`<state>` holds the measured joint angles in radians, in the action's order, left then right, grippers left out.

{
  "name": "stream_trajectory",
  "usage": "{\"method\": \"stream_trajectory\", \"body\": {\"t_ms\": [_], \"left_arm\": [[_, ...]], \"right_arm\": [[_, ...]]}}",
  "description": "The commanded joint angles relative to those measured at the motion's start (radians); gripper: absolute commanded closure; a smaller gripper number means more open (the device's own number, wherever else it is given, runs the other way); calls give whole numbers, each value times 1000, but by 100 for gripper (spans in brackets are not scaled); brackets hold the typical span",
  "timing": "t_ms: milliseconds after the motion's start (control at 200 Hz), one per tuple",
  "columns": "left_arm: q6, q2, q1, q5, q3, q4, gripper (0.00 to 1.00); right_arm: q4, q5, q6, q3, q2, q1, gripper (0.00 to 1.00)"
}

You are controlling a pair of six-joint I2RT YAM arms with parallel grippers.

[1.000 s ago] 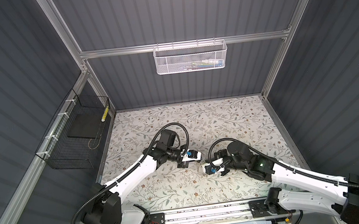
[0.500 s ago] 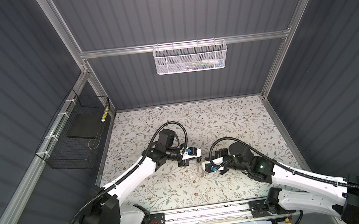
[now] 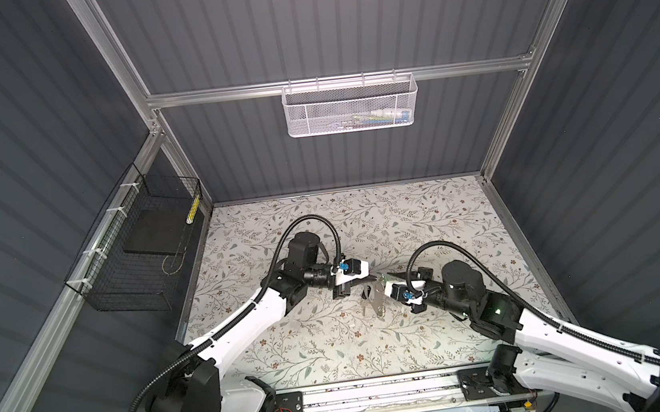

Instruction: Put the keys on the keyring

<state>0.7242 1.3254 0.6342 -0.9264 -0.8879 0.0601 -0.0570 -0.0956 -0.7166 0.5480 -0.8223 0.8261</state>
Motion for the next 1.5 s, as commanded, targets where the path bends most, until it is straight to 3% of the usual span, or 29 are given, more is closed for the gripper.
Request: {"method": "stream_trajectory", "body": {"t_ms": [0,270,540,915,1496], "left_arm": [[-78,-23,-4,-47,11,98,100],[-88,-15,-4,-57,4,101,100],[-67,-9,-5,-63,-14,58,100],[-54,11,-5,-74,-36,30,100],[-46,20,-5,-78,-52,6,100]], "right_arm": [[12,-50,102,-5,32,-12,64],[30,-35,80,60,13,-13,64],[85,10,-96,114,-5,-15,72],[176,-27,-222,161,-25,-16,76],[206,-67,-271,201,-62,-14,82]]}}
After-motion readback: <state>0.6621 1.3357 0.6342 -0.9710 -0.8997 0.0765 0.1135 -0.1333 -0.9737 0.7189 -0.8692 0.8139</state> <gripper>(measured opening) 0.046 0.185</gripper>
